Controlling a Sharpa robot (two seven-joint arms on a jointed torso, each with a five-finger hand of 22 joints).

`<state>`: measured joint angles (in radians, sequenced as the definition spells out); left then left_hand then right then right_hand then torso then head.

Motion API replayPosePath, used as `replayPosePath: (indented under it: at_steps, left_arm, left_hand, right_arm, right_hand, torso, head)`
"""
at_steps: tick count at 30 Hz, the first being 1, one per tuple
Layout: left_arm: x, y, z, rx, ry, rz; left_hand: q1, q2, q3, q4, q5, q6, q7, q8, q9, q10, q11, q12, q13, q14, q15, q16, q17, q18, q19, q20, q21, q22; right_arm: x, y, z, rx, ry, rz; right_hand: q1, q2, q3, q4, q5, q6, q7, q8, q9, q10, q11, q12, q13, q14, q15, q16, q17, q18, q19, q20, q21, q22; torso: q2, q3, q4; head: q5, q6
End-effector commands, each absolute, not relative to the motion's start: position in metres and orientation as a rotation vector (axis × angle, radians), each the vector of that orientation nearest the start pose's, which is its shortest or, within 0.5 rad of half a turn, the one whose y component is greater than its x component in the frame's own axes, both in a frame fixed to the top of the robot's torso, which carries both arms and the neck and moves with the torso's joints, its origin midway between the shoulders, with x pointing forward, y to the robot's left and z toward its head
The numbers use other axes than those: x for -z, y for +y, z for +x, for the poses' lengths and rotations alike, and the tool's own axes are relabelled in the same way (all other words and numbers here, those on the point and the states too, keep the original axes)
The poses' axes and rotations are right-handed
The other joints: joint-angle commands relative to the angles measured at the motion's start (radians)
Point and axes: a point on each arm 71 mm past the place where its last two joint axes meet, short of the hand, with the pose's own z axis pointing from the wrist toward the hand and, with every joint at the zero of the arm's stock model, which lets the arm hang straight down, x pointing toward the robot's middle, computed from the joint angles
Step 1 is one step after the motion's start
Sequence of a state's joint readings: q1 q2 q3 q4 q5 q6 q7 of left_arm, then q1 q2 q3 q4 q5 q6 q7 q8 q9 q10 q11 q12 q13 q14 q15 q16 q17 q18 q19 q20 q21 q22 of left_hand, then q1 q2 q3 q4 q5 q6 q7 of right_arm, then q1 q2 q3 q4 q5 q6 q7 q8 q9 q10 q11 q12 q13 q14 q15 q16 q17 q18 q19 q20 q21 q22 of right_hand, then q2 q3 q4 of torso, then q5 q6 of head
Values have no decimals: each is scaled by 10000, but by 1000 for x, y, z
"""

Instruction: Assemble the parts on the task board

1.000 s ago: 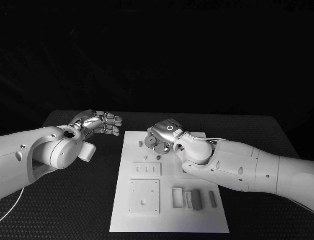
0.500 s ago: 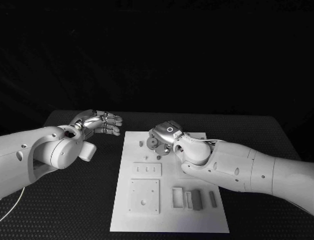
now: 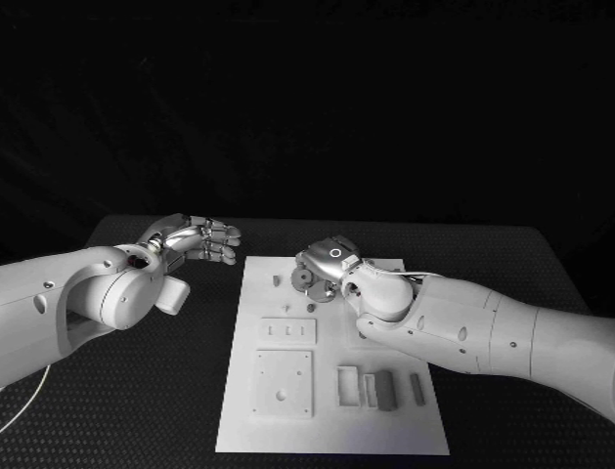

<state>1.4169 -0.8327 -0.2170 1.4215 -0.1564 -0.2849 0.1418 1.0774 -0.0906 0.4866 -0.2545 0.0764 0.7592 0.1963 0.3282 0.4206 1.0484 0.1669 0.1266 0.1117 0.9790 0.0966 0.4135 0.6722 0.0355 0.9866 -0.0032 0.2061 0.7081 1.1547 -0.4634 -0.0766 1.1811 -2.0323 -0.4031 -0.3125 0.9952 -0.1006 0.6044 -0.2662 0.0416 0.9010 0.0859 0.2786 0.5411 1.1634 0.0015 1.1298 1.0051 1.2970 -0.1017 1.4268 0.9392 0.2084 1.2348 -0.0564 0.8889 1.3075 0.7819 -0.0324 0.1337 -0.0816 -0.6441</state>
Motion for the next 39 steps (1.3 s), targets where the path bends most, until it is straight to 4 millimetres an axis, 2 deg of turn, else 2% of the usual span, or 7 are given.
replayPosePath:
  at_steps: [1, 19, 39]
  left_arm:
    - [152, 235, 522, 12477, 16548, -9380]
    - [152, 235, 521, 12496, 16564, -9370]
    - [152, 236, 522, 12469, 16546, -9389]
  left_hand:
    - [-100, -36, 51, -25, -54, 35, 141, -43, -10, 58, -15, -45, -7, 63, -18, -58, 16, 173, 5, -19, -33, 14]
    - [-102, -37, 52, -29, -54, 35, 141, -44, -11, 60, -15, -51, -7, 66, -17, -72, 32, 173, 5, -19, -37, 20]
    - [-103, -37, 54, -34, -54, 37, 140, -44, -13, 66, -16, -58, -5, 71, -17, -92, 54, 173, 5, -19, -42, 28]
  right_arm:
    - [225, -97, 520, -3121, 14199, -5427]
    - [231, -98, 524, -3246, 14657, -5203]
    - [234, -112, 525, -3137, 14759, -4999]
  right_hand:
    - [13, -108, 64, -5, 62, 303, 293, -25, 5, 99, 2, -57, -11, 16, -46, 55, -17, 534, -10, -77, 43, 137]
    - [23, -275, 97, 52, 62, -152, 443, -312, -126, 80, 145, -130, -19, -73, 86, -18, -193, 534, -37, -72, -22, 128]
    - [15, -307, 106, 95, 63, -187, 464, -336, -140, 54, 167, -151, -21, -96, 109, -40, -235, 534, -46, -69, -42, 124]
  torso:
    - [-6, -3, 5]
    - [-3, -6, 7]
    - [-5, 8, -10]
  head:
    - [0, -3]
    - [32, -38]
    - [38, -58]
